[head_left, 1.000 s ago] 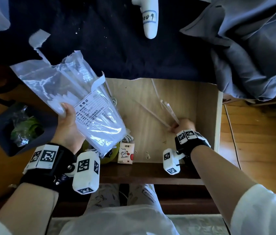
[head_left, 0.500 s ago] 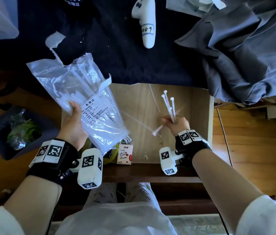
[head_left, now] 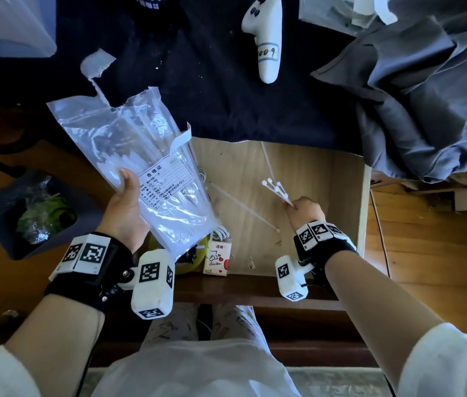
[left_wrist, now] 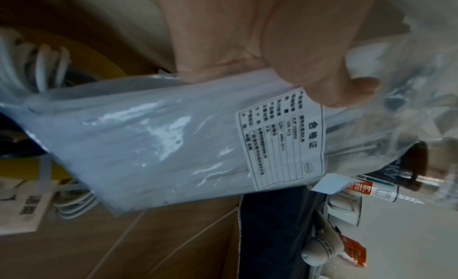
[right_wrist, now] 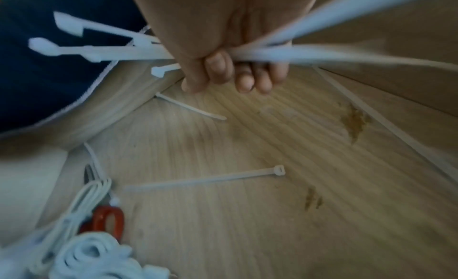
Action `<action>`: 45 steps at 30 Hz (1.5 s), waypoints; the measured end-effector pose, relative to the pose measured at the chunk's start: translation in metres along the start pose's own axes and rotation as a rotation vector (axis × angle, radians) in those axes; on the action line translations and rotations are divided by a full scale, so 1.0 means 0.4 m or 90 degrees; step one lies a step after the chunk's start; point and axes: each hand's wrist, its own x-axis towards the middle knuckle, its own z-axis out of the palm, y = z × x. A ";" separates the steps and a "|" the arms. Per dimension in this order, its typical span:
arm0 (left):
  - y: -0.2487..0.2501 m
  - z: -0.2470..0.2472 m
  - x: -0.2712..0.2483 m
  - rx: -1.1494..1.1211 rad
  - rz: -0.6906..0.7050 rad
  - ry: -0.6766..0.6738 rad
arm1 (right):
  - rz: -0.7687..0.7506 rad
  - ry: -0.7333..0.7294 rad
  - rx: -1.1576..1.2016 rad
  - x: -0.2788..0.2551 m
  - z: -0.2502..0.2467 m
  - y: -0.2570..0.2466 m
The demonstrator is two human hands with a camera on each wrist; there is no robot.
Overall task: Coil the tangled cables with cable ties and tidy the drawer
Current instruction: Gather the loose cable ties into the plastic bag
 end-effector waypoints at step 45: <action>-0.045 0.027 -0.015 -0.121 0.034 0.056 | -0.244 -0.051 -0.299 0.107 0.131 -0.131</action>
